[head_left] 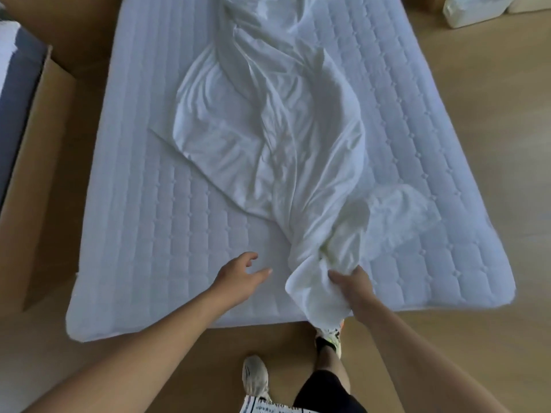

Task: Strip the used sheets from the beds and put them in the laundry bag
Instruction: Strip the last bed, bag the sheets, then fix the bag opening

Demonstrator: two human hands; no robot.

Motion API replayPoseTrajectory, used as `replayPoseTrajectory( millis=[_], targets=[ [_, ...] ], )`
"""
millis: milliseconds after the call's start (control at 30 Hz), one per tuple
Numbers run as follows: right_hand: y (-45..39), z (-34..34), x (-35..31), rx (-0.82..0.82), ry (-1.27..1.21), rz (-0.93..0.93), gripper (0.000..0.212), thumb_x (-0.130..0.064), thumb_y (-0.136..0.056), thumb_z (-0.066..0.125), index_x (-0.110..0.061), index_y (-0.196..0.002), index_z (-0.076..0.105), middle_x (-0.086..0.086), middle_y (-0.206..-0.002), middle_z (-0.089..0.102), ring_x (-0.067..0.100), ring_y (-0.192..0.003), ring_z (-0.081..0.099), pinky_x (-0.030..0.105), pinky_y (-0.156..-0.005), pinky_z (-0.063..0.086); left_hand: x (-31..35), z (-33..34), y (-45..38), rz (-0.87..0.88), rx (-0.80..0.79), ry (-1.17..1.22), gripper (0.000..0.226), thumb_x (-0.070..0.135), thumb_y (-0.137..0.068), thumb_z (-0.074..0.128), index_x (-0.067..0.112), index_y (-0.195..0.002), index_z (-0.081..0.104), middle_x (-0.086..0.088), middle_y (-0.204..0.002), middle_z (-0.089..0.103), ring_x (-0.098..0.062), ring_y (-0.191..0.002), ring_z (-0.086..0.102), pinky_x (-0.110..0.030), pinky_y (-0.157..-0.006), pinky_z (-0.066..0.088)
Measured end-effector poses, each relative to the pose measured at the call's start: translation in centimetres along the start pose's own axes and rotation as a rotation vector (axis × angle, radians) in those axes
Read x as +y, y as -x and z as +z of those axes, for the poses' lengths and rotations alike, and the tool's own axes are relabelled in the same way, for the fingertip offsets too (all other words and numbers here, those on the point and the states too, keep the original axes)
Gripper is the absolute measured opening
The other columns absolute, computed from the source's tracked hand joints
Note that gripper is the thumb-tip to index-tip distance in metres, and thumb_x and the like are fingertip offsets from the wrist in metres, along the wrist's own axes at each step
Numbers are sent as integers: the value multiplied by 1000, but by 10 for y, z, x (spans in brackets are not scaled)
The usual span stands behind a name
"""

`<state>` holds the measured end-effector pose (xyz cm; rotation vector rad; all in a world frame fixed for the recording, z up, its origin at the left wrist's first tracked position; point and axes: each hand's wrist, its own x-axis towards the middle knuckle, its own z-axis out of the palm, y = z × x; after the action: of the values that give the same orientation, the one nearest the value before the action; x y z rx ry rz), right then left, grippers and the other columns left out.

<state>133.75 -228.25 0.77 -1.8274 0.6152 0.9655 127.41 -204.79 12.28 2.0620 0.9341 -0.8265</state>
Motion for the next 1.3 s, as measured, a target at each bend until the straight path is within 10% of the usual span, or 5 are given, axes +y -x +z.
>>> replayPoseTrajectory(
  millis=[267,367,633,800,1300],
  targets=[
    [130,24,-15,-404,238,-258,28,-38,-80,74,-25,-104,73,-5,-94,76,14,-93,71,34,-82,59,14,15,20,-232,-195,554,93,77,-72,74,44,-149,34,-2,-146,53,-35,-125,59,-60,-97,52],
    [153,27,-21,-443,203,-277,35,-45,-74,78,-24,-102,76,0,-100,79,19,-97,75,43,-92,59,6,14,35,-157,-296,747,73,35,-82,84,36,-142,42,-11,-125,69,-38,-105,72,-61,-89,58],
    [217,30,-9,156,100,-397,80,-54,-72,89,-32,-137,49,-3,-140,47,21,-129,52,34,-98,47,-47,-25,116,205,-291,699,44,1,-91,59,25,-128,66,-10,-113,75,-34,-103,73,-52,-93,60],
    [258,68,-2,-282,-374,-43,90,-88,-74,56,-24,-137,55,17,-143,61,37,-124,63,56,-105,50,-95,-67,179,425,-229,401,72,14,-77,74,38,-142,52,0,-134,61,-25,-115,64,-43,-98,57],
    [336,147,-96,-491,-337,-304,25,-17,-102,57,1,-113,71,19,-93,74,31,-83,75,37,-70,62,-157,-147,206,586,356,454,28,14,-93,70,26,-118,74,7,-116,75,-9,-103,70,-34,-104,53]
  ],
)
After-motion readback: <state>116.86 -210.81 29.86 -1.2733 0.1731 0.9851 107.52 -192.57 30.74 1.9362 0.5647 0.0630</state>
